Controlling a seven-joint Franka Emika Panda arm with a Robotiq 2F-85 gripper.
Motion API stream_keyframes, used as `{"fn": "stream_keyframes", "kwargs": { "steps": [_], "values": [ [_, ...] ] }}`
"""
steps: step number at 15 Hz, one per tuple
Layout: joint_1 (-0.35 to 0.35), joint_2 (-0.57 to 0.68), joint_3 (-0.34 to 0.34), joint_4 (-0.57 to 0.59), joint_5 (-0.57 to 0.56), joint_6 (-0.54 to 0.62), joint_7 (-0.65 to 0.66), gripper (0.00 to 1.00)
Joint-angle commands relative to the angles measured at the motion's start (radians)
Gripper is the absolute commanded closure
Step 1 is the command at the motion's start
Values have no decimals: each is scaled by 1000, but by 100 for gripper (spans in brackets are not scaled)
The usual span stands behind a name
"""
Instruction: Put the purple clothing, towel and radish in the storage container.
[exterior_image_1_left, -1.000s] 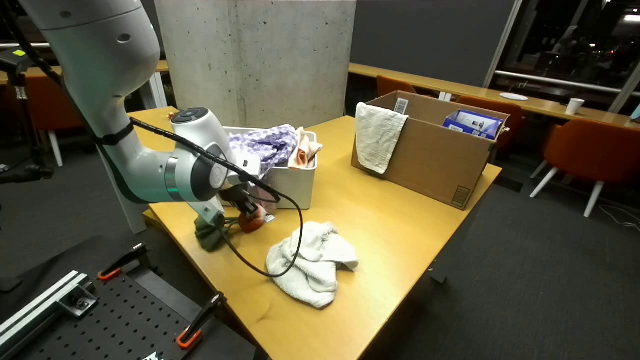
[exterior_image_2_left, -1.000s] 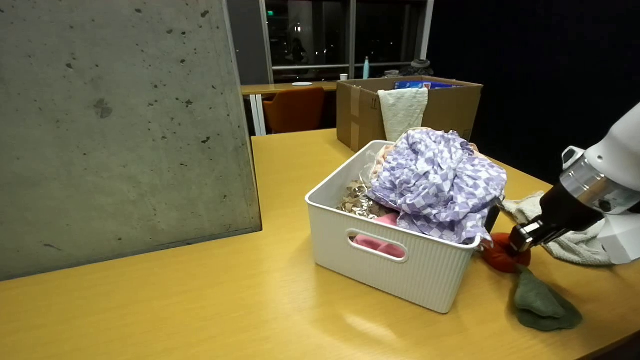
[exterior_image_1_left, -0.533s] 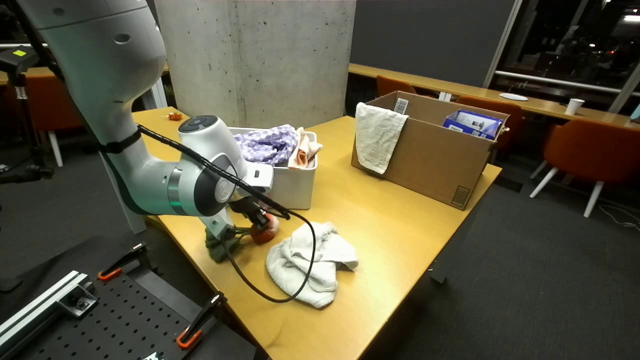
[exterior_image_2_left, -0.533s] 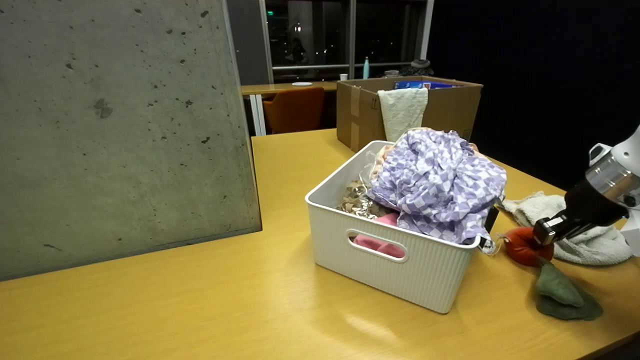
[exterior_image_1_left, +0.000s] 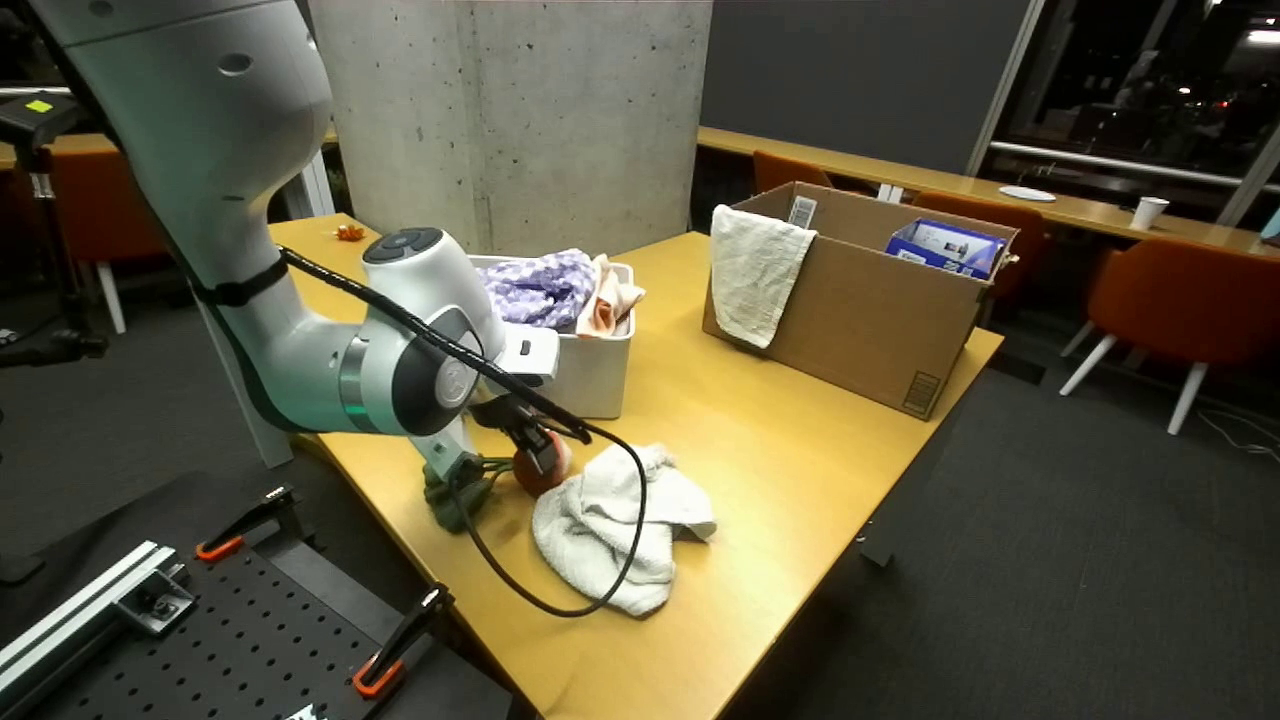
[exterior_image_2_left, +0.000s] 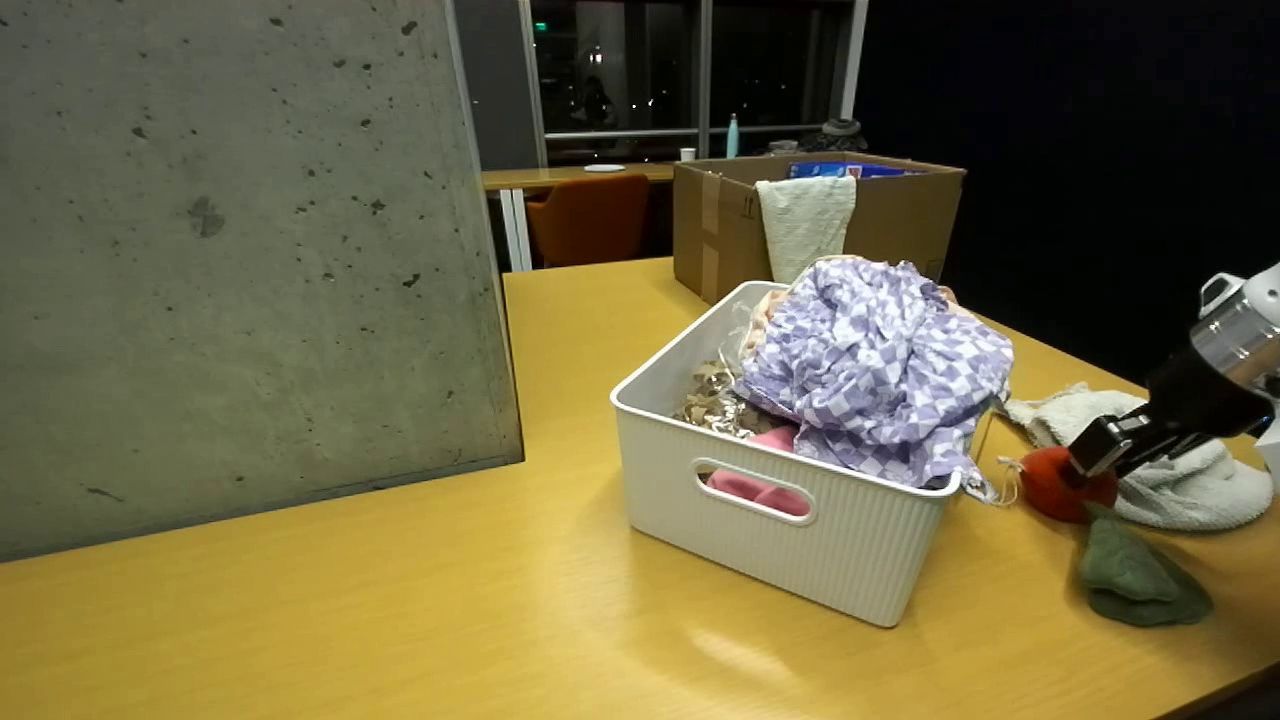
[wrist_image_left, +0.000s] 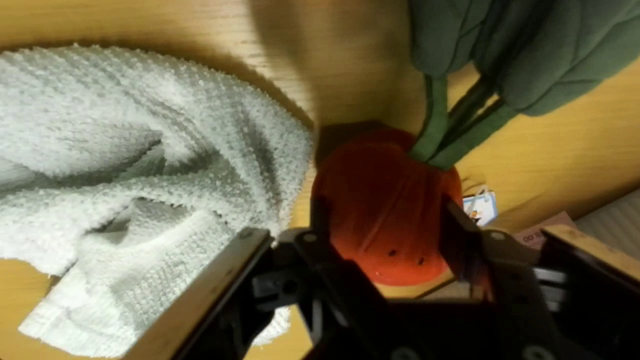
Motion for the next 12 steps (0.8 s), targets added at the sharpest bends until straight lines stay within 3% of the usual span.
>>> {"fn": "stream_keyframes", "kwargs": {
  "steps": [1, 3, 9, 10, 12],
  "values": [
    [3, -89, -47, -68, -14, 30, -11, 11],
    [-10, -124, -63, -94, -17, 33, -14, 1],
    [-89, -161, -78, -127, -21, 40, -22, 0],
    [-118, -158, -25, -140, 181, 40, -203, 0],
    [-163, -139, 23, -123, 279, 30, -280, 0]
  ]
}}
